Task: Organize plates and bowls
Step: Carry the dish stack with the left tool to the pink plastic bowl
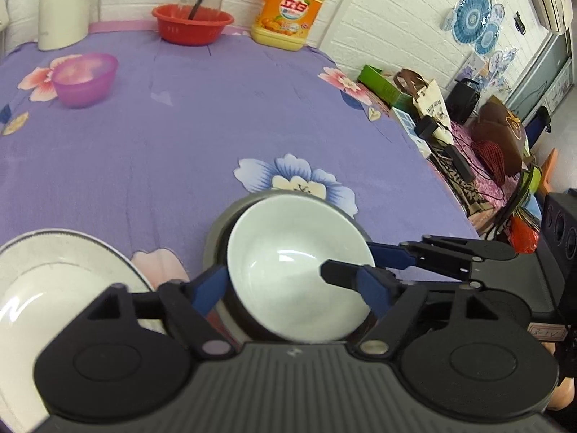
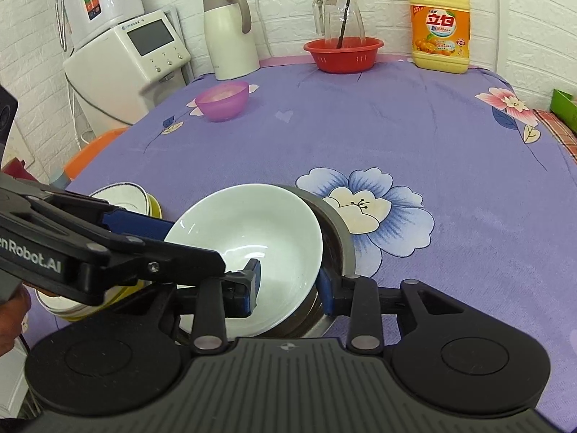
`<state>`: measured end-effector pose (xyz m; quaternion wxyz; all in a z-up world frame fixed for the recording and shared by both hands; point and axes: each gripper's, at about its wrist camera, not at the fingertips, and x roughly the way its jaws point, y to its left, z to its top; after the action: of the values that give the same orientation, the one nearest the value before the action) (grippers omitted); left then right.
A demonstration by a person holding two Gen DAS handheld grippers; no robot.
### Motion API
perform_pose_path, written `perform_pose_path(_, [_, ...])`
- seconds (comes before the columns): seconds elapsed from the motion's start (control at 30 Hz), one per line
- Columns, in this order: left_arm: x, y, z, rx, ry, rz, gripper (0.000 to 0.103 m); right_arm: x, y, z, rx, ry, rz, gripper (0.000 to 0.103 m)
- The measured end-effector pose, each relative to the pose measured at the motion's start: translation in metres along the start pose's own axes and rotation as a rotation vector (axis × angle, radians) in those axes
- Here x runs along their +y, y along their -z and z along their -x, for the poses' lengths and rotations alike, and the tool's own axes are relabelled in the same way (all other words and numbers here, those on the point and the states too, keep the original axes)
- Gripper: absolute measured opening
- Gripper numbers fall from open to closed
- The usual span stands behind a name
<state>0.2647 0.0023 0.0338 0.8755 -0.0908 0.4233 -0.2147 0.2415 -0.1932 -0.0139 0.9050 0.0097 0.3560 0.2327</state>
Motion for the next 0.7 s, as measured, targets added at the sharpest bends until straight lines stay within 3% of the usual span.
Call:
perform_pose_path(0.03, [0.001, 0.0, 0.006, -0.027, -0.012, -0.001, 0.1, -0.002, -0.001, 0.002, -0.007, -0.004, -0.012, 0.068])
perform_pose_path(0.1, [0.003, -0.003, 0.017, -0.07, 0.009, -0.01, 0.099, -0.005, -0.004, 0.01, -0.029, -0.018, -0.041, 0.082])
perform_pose_path(0.13, [0.004, -0.006, 0.023, -0.084, 0.015, -0.01, 0.099, -0.006, -0.006, 0.014, -0.042, -0.026, -0.053, 0.1])
perform_pose_path(0.17, [0.006, -0.008, 0.028, -0.099, 0.012, -0.006, 0.099, -0.006, -0.009, 0.016, -0.051, -0.016, -0.058, 0.103])
perform_pose_path(0.33, [0.03, -0.021, 0.048, -0.16, -0.026, 0.02, 0.101, -0.002, -0.027, 0.017, -0.079, 0.051, -0.027, 0.103])
perform_pose_path(0.63, [0.125, -0.035, 0.061, -0.185, -0.205, 0.126, 0.101, -0.001, -0.072, -0.021, 0.033, -0.035, -0.193, 0.103])
perform_pose_path(0.7, [0.149, -0.039, 0.059, -0.181, -0.235, 0.149, 0.101, 0.004, -0.08, -0.032, 0.021, -0.095, -0.161, 0.103])
